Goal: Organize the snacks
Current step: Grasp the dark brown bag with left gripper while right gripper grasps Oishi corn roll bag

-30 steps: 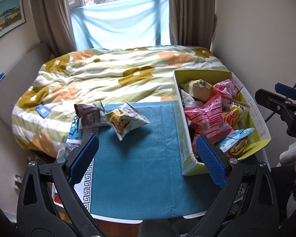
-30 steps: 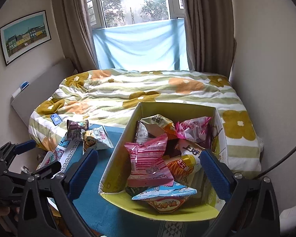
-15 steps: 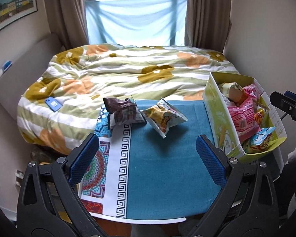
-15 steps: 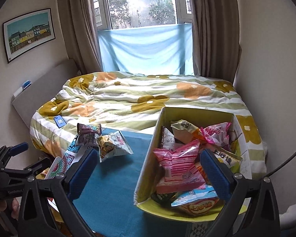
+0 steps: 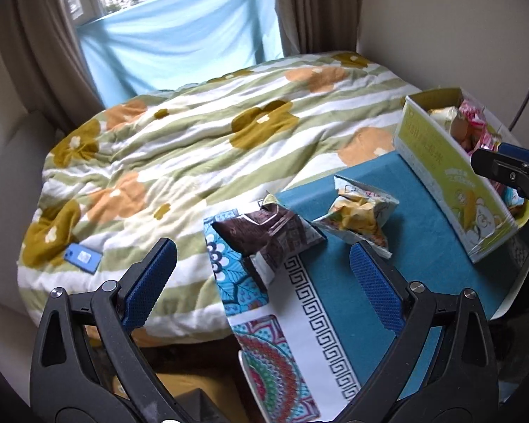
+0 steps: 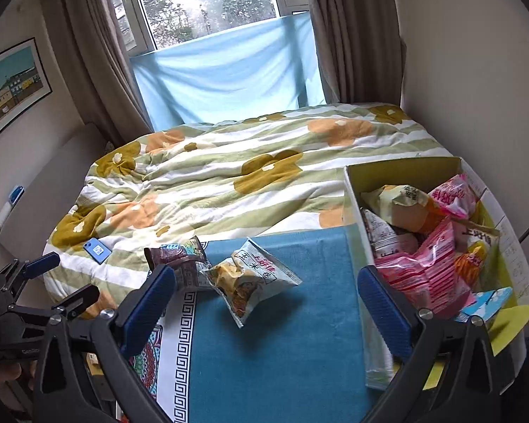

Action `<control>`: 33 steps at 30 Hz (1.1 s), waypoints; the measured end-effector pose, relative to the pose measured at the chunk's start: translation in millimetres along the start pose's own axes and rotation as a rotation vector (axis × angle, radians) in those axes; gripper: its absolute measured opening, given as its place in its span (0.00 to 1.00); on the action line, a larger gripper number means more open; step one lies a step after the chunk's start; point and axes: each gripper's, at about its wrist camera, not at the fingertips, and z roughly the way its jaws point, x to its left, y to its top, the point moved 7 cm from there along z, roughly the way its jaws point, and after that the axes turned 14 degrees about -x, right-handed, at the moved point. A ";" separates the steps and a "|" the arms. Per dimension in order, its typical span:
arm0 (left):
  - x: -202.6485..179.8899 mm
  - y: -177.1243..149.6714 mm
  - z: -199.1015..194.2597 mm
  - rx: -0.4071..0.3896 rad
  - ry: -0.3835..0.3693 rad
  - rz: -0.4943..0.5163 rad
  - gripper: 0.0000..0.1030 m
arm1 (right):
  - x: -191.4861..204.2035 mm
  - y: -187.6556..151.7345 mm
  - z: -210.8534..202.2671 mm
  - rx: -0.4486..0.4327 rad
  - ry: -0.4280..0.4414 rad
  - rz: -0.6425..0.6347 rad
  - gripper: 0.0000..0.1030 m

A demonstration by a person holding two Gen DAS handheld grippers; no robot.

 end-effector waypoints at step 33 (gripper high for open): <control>-12.5 -71.8 201.6 0.260 -0.395 0.100 0.66 | -1.9 -107.0 179.8 0.184 -0.081 0.427 1.00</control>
